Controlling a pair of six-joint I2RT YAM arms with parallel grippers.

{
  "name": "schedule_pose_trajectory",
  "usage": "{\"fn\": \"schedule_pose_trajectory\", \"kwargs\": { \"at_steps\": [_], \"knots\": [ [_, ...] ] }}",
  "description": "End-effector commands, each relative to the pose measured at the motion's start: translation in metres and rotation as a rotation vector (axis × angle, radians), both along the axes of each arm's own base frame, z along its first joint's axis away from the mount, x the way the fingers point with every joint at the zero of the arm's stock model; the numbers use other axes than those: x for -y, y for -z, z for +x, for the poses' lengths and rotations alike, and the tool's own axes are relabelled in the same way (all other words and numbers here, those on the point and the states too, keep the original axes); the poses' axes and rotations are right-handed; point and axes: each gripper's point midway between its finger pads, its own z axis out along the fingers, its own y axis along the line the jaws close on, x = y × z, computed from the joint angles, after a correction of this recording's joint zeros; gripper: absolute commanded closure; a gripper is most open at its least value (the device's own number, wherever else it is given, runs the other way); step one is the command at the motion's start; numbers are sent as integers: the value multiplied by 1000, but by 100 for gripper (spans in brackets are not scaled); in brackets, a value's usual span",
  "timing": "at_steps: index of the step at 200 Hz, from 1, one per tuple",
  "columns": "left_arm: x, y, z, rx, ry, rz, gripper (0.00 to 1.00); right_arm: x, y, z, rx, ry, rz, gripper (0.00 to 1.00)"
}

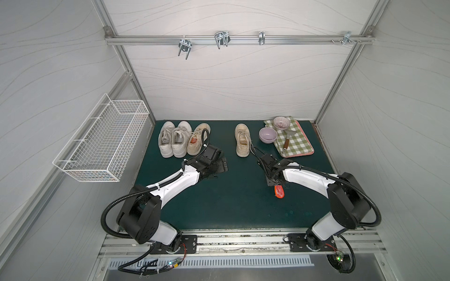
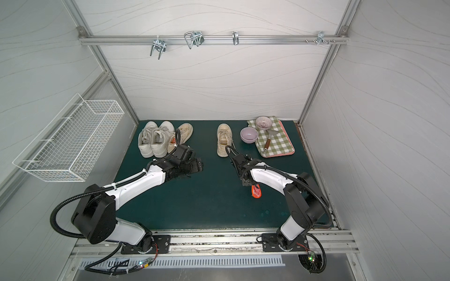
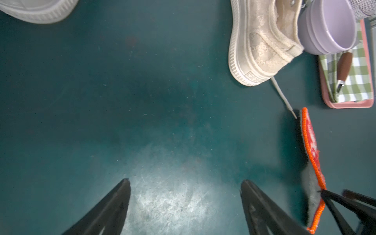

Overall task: Remove the insole from the shoe
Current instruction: Place the insole at the center of the board.

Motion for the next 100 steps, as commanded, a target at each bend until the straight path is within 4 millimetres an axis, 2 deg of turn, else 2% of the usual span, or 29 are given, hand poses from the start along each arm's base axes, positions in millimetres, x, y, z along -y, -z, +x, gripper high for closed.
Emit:
{"fn": "schedule_pose_trajectory", "kwargs": {
  "at_steps": [1,40,66,100],
  "knots": [
    [-9,-35,19,96,-41,48,13,-2,-16,-13,10,-20,25,46],
    [-36,-56,48,113,-123,150,13,-25,-45,-32,56,-76,245,30],
    [-68,-51,75,57,-195,205,14,-29,-61,-41,114,-82,383,23],
    [-98,-43,110,11,-227,245,14,-27,-66,-53,147,-71,480,18]
  ]
}}
